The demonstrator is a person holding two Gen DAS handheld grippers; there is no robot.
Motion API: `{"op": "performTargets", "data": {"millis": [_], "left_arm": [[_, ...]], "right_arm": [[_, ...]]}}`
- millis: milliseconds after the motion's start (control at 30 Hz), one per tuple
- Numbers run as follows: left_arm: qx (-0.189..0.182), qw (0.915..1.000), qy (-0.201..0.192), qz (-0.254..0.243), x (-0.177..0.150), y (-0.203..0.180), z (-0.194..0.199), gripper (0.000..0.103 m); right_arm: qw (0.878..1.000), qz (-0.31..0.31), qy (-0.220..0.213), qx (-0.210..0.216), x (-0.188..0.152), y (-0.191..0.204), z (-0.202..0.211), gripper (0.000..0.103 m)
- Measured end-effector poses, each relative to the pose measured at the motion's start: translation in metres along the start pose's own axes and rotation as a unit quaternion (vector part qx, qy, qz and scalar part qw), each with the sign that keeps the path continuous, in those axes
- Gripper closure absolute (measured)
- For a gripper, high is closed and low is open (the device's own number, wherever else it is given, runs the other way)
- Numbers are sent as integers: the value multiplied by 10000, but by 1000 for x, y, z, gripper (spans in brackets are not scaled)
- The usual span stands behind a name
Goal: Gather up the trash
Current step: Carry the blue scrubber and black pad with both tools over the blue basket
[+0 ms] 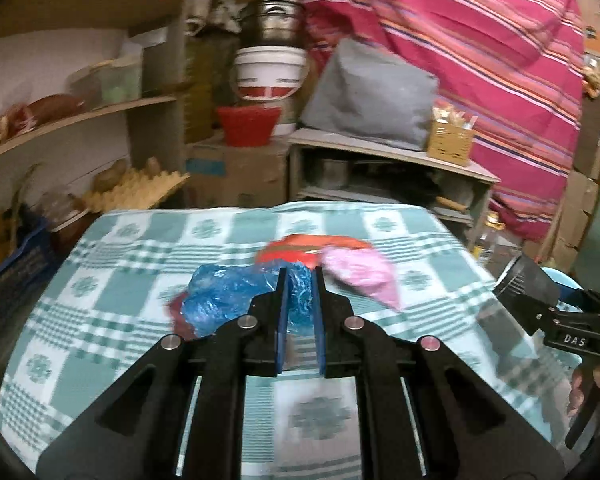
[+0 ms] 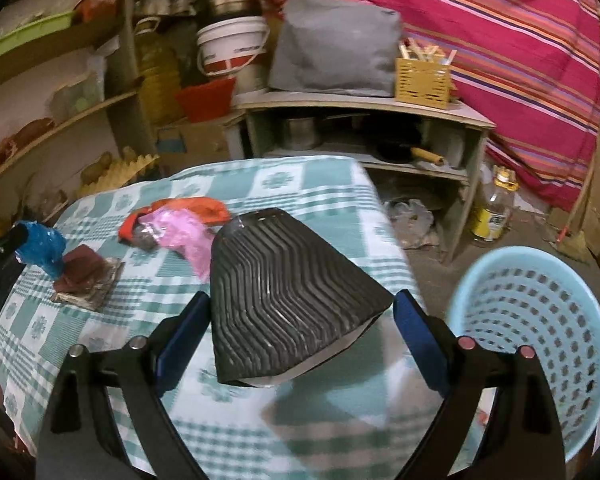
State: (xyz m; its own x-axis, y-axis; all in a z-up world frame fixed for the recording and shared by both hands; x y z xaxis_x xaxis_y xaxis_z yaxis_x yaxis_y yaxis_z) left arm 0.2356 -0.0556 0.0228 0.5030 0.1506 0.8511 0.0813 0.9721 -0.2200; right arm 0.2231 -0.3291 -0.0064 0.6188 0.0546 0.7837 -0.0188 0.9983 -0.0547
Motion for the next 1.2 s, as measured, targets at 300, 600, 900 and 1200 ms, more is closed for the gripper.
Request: {"op": "performTargets", "data": {"millis": [300,600,900,1200], "left_arm": [[-649,9971,152,-370,-18,-91,-4,94],[-1408,9870,186,-749,-35,-185,7,93],[-2237,9687,171,-1061,-51,-272,30,94],[-2706,9529,485,-1280,-83,-310,29,94]], "right_arm": [[9981,-419,-116,-445,-20,-81,38,13],[9917,-932,-132,-876,-53,-163,71,13],[9839,-1376,-174,-1129,-79,-223,95,13],[9808,-1506,-74,-1235,-95,-244,97,13]]}}
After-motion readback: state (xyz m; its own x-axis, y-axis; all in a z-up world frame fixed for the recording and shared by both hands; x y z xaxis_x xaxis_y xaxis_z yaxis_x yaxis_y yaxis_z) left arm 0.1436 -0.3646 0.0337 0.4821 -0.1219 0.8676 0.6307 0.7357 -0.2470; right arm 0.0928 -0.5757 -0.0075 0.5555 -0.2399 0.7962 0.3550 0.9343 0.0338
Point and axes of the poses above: each gripper's, at about its wrist camera, not at the fingertips, and z roughly against the way its jaws point, y to its left, x to its top, the point moved 5 cm from there along -z, roughly the way its jaws point, and after that the axes turned 10 degrees about z, right-handed, at the moved point
